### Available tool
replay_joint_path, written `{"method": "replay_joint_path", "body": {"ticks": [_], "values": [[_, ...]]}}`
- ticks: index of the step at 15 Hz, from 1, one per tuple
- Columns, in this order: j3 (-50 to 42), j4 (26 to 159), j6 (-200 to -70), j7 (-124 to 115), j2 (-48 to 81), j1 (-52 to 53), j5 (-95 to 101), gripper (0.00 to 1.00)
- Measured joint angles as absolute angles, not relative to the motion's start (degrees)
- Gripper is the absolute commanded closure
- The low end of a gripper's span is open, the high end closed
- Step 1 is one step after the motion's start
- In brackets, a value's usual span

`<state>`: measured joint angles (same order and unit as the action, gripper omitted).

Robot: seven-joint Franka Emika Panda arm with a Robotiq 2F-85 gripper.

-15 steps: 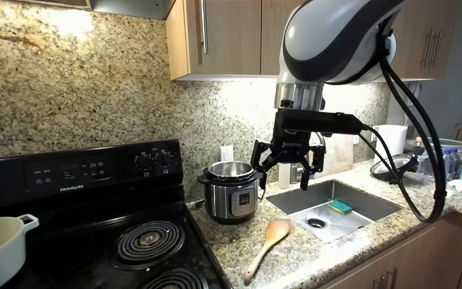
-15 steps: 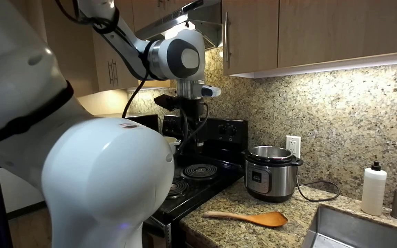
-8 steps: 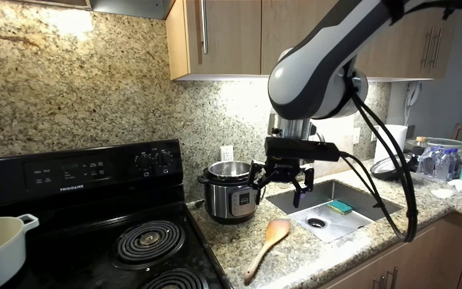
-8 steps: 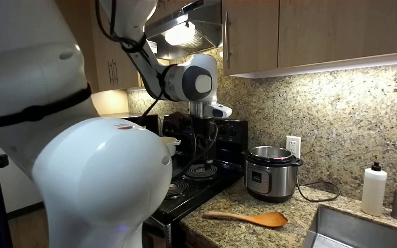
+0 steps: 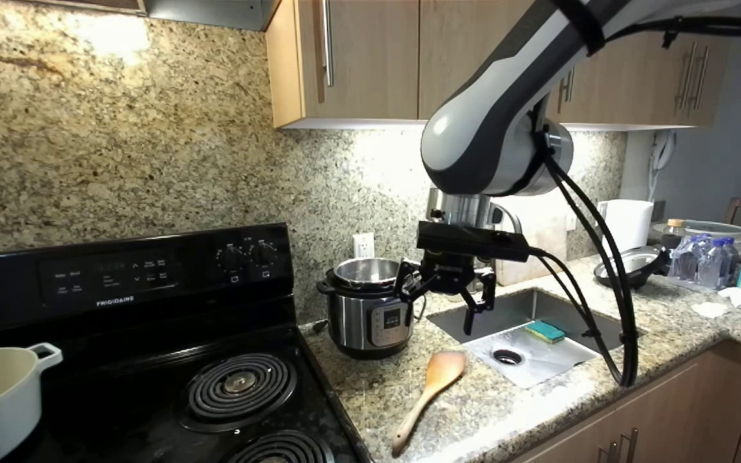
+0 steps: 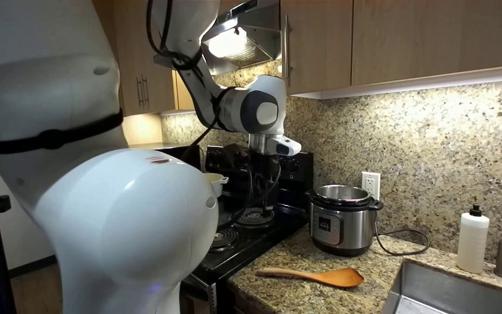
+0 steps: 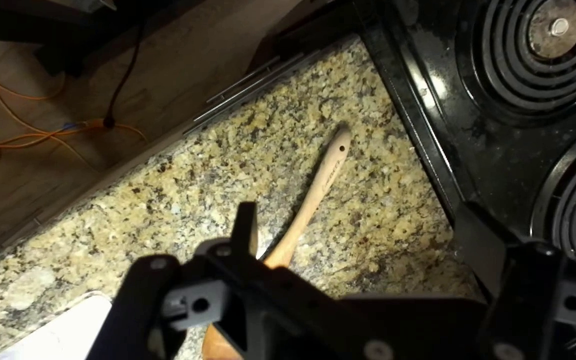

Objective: Put the wooden spatula inside the rice cooker

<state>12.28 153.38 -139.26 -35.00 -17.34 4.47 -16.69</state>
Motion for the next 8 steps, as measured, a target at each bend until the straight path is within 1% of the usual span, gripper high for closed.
{"method": "replay_joint_path", "body": {"ticks": [8], "values": [[12.35, 156.25, -142.97, -42.73, -15.23, 3.80, -14.58, 0.00]]}}
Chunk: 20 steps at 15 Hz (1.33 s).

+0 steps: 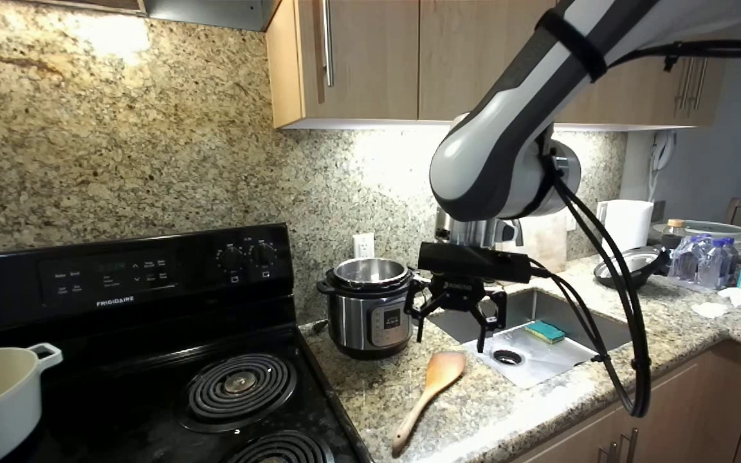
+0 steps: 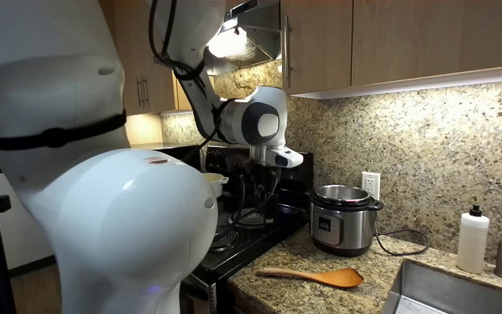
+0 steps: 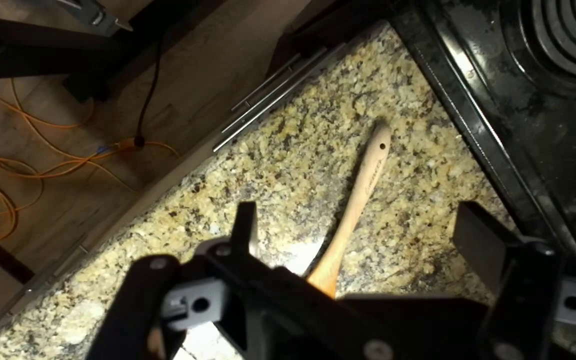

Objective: Put the wooden spatula inside the rice cooker

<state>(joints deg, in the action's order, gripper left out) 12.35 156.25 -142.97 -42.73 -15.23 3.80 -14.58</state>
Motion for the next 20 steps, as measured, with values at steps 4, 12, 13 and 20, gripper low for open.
{"method": "replay_joint_path", "body": {"ticks": [4, 12, 13, 20], "values": [[12.41, 157.02, -145.83, -46.39, -11.22, 3.94, -14.53, 0.00], [11.87, 156.22, -148.67, -47.20, -5.42, 5.32, -15.55, 0.00], [11.79, 156.22, -148.51, -47.36, -5.33, 5.32, -14.91, 0.00], [10.51, 153.85, -148.26, -51.11, 4.13, 5.65, -8.37, 0.00]]}}
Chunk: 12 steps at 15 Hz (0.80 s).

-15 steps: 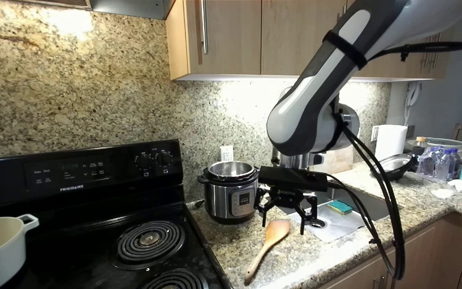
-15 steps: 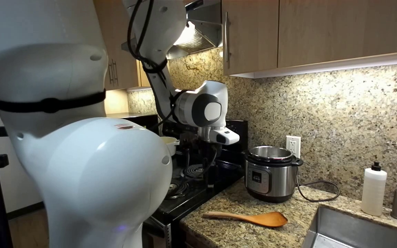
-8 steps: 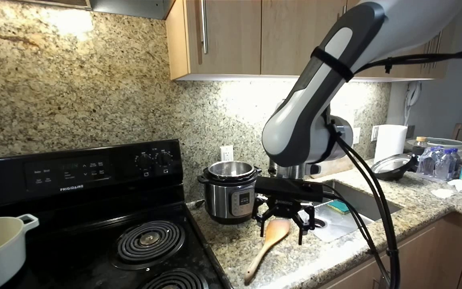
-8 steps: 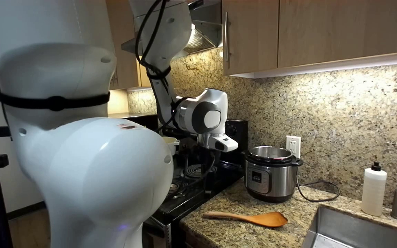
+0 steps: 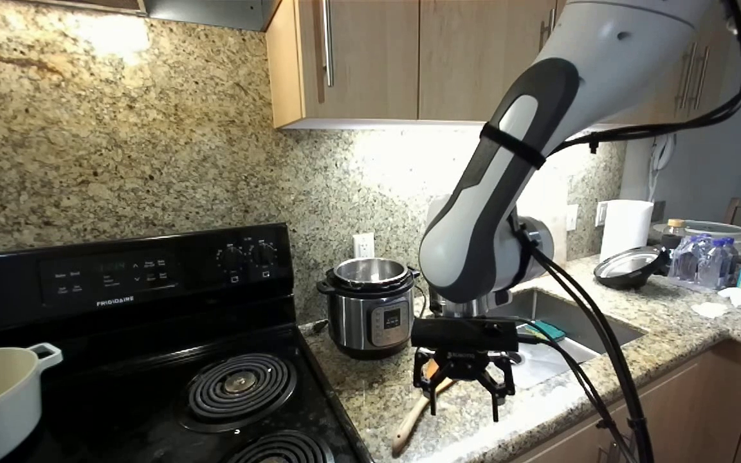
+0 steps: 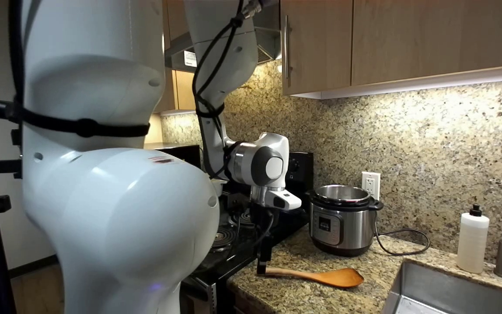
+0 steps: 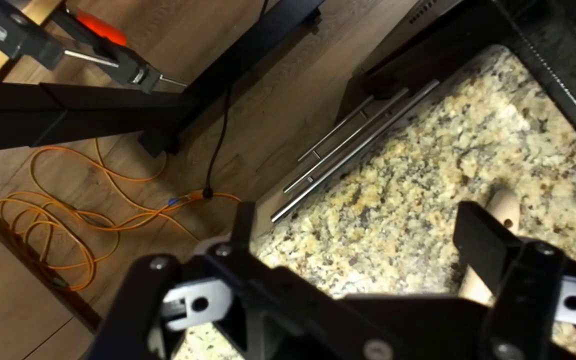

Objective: Put the wooden spatula inside the rice cooker

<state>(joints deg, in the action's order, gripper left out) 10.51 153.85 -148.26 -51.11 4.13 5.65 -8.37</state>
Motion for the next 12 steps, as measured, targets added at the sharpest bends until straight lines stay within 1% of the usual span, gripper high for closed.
{"method": "replay_joint_path", "body": {"ticks": [12], "values": [[6.37, 139.06, -148.80, -50.21, 21.84, 9.92, -8.16, 0.00]]}}
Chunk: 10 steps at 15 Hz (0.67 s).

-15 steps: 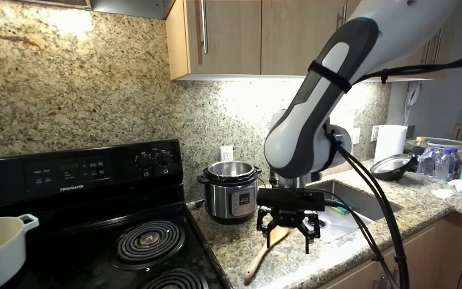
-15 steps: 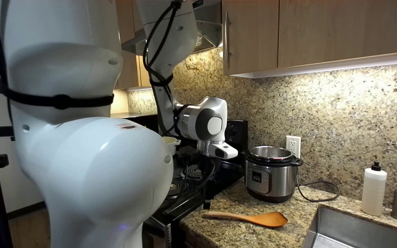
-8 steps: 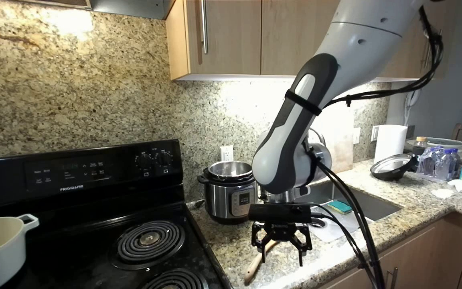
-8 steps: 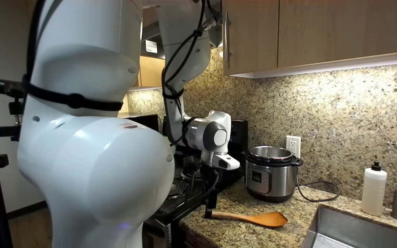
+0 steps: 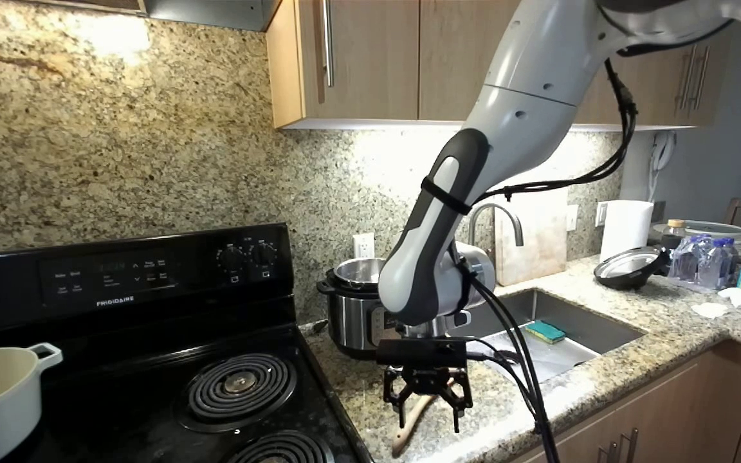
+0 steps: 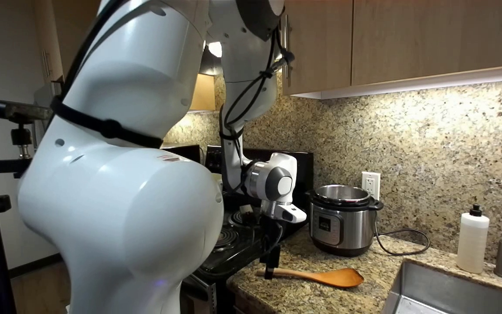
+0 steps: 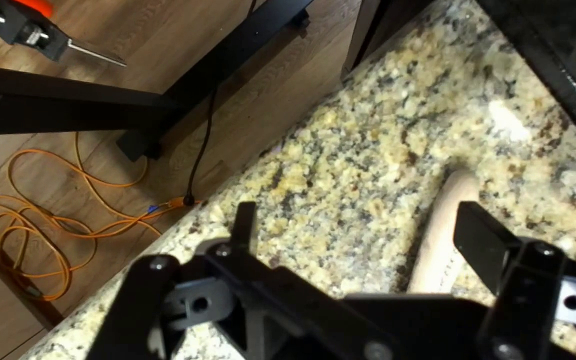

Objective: Put the wooden spatula inside the rice cooker

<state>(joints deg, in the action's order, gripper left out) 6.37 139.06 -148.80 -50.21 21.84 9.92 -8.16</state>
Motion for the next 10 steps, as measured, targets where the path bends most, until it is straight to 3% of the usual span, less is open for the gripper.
{"method": "replay_joint_path", "body": {"ticks": [8, 9, 10], "values": [[3.48, 129.65, -148.80, -49.64, 31.22, 13.08, -8.05, 0.00], [3.29, 129.07, -148.80, -49.08, 32.25, 13.08, -8.04, 0.09], [3.09, 128.47, -148.80, -48.60, 33.18, 13.09, -8.04, 0.26]]}}
